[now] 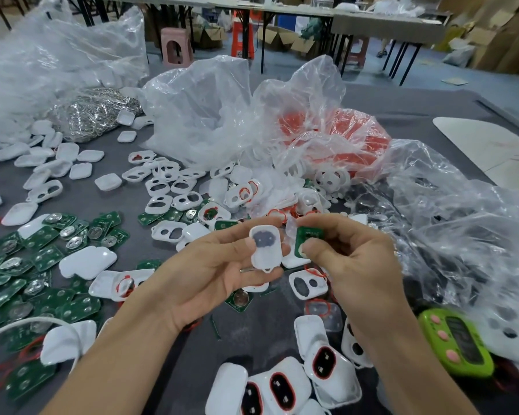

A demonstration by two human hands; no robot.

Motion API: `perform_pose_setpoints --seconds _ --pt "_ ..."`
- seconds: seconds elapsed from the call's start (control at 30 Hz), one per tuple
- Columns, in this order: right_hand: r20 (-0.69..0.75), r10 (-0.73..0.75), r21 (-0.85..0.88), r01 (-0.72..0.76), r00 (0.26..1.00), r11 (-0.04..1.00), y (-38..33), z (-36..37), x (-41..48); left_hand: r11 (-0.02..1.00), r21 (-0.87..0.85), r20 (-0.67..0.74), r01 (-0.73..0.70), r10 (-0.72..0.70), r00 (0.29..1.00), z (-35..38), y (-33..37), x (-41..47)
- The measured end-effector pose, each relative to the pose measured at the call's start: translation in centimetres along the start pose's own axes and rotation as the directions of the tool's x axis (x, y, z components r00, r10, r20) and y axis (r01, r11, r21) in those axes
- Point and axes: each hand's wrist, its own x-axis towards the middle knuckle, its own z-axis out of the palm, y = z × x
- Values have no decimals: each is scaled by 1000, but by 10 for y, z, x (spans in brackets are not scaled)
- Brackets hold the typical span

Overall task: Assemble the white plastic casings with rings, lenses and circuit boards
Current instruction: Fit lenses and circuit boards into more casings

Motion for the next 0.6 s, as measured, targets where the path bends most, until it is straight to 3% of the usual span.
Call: perform_pose_setpoints --seconds 0.27,0.47,0.6 --pt "53 5 145 -12 999 989 -10 4 -3 998 42 28 55 -56 998 3 -1 -1" --pt "102 -25 -33 29 994 999 -12 7 -6 992 102 40 77 -81 996 3 -3 -1" --pt "137 -70 -57 78 988 995 -12 6 -7 989 118 47 94 -100 994 4 -3 -1"
